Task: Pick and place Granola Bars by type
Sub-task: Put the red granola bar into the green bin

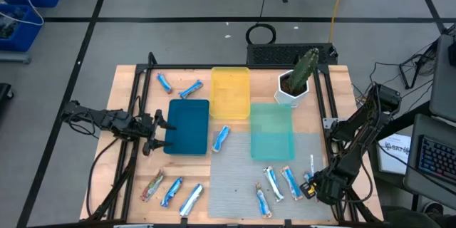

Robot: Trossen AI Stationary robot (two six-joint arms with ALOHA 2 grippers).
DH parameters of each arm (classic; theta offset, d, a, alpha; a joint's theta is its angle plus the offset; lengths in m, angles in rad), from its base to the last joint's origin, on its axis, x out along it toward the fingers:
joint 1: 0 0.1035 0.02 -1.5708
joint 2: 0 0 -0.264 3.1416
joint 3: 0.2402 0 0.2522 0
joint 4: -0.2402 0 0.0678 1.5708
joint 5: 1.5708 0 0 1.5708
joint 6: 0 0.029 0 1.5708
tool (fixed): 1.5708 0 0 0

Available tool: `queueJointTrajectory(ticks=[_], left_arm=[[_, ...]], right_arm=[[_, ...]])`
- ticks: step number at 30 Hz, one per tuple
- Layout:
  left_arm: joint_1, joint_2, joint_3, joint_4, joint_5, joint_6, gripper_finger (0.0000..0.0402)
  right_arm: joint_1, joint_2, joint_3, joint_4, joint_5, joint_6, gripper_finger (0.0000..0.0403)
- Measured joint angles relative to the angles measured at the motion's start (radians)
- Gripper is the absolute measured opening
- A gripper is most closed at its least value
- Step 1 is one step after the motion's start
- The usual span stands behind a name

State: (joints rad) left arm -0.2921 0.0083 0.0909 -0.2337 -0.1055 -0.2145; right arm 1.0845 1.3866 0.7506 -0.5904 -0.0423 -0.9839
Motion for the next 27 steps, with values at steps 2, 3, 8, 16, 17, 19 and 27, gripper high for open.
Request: queueJointTrajectory(ticks=[2,3,8,16,17,19,27], left_arm=[[0.000,0.000,0.000,0.000,0.000,0.000,0.0310],[0.000,0.000,0.000,0.000,0.000,0.000,0.0310],[0.000,0.000,0.000,0.000,0.000,0.000,0.0310],[0.000,0.000,0.000,0.000,0.000,0.000,0.0310],[0.000,0.000,0.000,0.000,0.000,0.000,0.0310],[0.000,0.000,0.000,0.001,0.000,0.000,0.0310],[0.000,0.000,0.000,0.001,0.000,0.000,0.0310]], right_arm=[[0.001,-0.009,0.000,-0.010,0.025,0.028,0.0001],[0.002,-0.014,0.001,-0.017,0.040,0.045,0.0001],[0.004,-0.058,0.024,-0.037,0.066,0.125,0.0000],[0.018,-0.160,0.103,-0.013,0.156,0.330,0.0000],[0.020,-0.169,0.119,-0.030,0.184,0.351,0.0000],[0.022,-0.175,0.156,-0.033,0.227,0.377,0.0000],[0.016,-0.178,0.314,-0.043,0.395,0.465,0.0000]])
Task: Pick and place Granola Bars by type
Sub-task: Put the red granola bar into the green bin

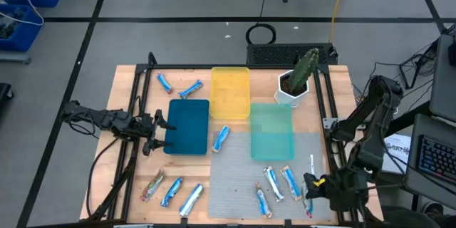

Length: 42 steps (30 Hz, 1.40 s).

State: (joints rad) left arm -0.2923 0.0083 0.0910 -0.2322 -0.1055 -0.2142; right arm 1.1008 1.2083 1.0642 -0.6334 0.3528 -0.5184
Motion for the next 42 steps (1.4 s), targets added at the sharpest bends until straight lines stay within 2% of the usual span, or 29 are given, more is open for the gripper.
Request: queueJointTrajectory(ticks=[6,16,20,25,28,34,42], left_arm=[[0.000,0.000,0.000,0.000,0.000,0.000,0.0310],[0.000,0.000,0.000,0.000,0.000,0.000,0.0310],[0.000,0.000,0.000,0.000,0.000,0.000,0.0310],[0.000,0.000,0.000,0.000,0.000,0.000,0.0310],[0.000,0.000,0.000,0.000,0.000,0.001,0.0310],[0.000,0.000,0.000,0.000,0.000,0.000,0.0310],[0.000,0.000,0.000,0.001,0.000,-0.001,0.0310]], right_arm=[[-0.020,0.000,0.098,-0.007,0.190,0.127,0.0000],[-0.142,0.000,0.238,0.007,0.357,0.306,0.0000],[-0.218,0.000,0.296,0.063,0.365,0.308,0.0000],[-0.316,0.000,0.350,0.163,0.479,0.253,0.0000],[-0.392,0.000,0.377,0.193,0.511,0.231,0.0000],[-0.567,0.002,0.415,0.242,0.504,0.234,0.0000],[-0.782,0.019,0.417,0.233,0.298,0.265,0.0000]])
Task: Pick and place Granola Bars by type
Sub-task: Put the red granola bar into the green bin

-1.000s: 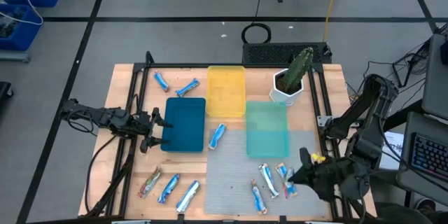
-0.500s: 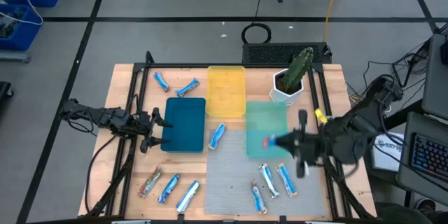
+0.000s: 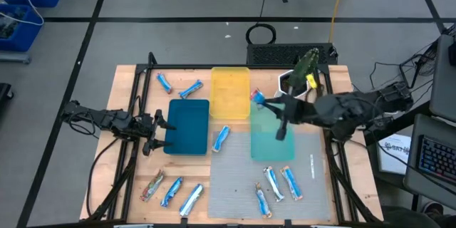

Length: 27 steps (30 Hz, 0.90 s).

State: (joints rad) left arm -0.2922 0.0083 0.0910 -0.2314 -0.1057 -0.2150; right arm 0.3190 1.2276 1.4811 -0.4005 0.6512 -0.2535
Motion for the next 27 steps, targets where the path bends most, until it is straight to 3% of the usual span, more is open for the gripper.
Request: queueJointTrajectory(ticks=[6,15,27], left_arm=[[0.000,0.000,0.000,0.000,0.000,0.001,0.0310],[0.000,0.000,0.000,0.000,0.000,0.000,0.0310],[0.000,0.000,0.000,-0.001,0.000,0.001,0.0310]], right_arm=[[-0.120,0.032,-0.052,-0.025,-0.081,-0.029,0.0000],[-0.234,0.024,-0.202,0.033,-0.222,-0.064,0.0000],[-0.382,0.007,-0.391,-0.025,-0.455,-0.090,0.0000]])
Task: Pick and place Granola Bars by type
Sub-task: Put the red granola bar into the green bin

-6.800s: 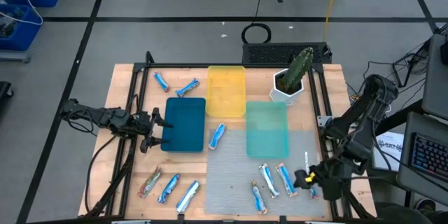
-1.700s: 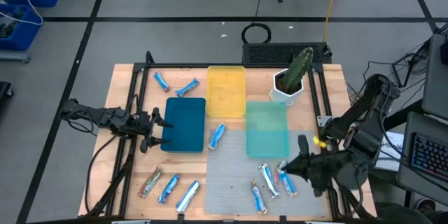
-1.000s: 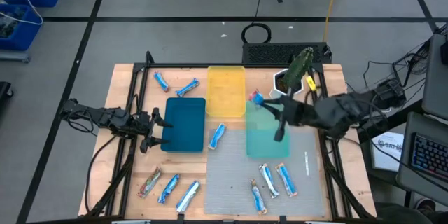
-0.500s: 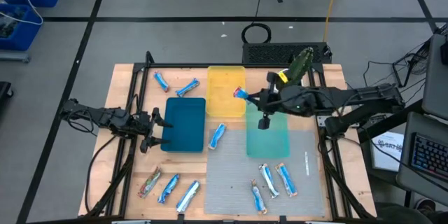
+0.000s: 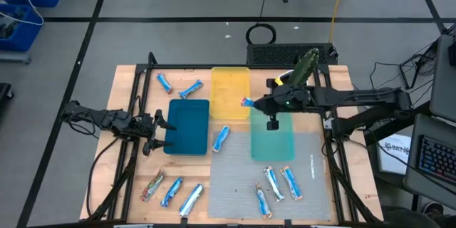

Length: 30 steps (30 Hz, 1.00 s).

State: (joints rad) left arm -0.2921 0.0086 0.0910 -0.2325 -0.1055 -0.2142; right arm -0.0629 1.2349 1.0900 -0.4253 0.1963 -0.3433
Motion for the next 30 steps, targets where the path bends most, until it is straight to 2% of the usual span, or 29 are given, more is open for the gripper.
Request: queueJointTrajectory(ticks=[7,13,18,30], left_arm=[[0.000,0.000,0.000,0.000,0.000,0.000,0.0310],[0.000,0.000,0.000,-0.001,0.000,0.000,0.0310],[0.000,0.000,0.000,-0.001,0.000,0.000,0.0310],[0.000,0.000,0.000,0.000,0.000,0.000,0.0310]], right_arm=[[-0.071,0.000,-0.123,0.022,-0.067,-0.026,0.0000],[-0.119,0.031,-0.207,0.050,-0.071,-0.040,0.0000],[-0.158,0.092,-0.225,0.055,-0.124,-0.048,0.0000],[-0.180,0.192,-0.225,-0.069,-0.148,-0.112,0.0000]])
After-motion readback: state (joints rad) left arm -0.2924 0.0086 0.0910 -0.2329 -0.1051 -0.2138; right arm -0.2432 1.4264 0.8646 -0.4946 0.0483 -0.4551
